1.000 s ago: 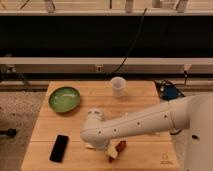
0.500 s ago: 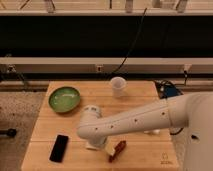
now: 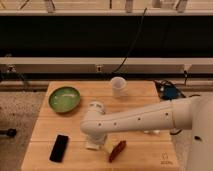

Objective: Place the white sponge in the ceramic bowl

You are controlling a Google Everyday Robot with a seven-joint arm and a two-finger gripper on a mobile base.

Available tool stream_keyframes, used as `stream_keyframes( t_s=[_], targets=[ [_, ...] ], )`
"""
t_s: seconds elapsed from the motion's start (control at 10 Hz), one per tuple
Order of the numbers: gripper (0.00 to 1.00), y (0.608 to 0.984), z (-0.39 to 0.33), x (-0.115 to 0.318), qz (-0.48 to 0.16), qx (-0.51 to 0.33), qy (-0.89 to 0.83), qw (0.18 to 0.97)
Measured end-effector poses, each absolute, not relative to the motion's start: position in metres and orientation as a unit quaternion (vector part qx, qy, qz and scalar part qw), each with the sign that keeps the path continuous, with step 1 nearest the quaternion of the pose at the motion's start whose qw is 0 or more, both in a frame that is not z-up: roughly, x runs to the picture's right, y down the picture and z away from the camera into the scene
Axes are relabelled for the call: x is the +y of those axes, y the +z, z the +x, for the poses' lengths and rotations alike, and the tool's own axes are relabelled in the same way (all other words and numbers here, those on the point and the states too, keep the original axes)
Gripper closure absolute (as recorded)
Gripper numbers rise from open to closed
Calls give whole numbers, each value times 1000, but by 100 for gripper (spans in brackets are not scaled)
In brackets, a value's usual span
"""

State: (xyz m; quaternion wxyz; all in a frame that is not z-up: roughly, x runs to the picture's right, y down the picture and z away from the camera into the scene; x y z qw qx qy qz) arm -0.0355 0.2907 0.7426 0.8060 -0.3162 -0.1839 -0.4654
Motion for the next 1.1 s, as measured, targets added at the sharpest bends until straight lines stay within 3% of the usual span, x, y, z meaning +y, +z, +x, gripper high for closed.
stream_keyframes(
  t_s=[0.8,1.1],
  targets=[
    [22,782,-51,290,-313,-223,-469,795],
    [51,782,-55,283,-309,-221,-479,791]
  ],
)
